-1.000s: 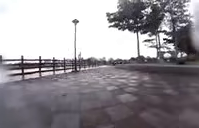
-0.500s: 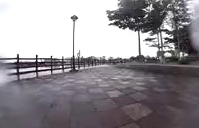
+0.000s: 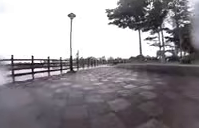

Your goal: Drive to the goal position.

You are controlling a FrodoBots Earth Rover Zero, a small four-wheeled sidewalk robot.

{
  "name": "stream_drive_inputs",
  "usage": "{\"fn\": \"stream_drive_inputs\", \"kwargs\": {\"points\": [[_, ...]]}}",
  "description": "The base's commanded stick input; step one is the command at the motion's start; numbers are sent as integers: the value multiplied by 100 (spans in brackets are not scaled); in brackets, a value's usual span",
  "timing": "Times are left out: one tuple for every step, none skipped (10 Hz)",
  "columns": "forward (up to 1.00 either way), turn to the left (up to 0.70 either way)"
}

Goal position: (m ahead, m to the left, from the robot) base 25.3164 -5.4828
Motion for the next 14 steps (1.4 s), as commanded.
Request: {"fn": "stream_drive_inputs", "kwargs": {"points": [[100,0],[100,0],[100,0],[100,0],[100,0],[100,0],[100,0],[100,0],[100,0],[100,0],[100,0],[100,0],[100,0],[100,0]]}}
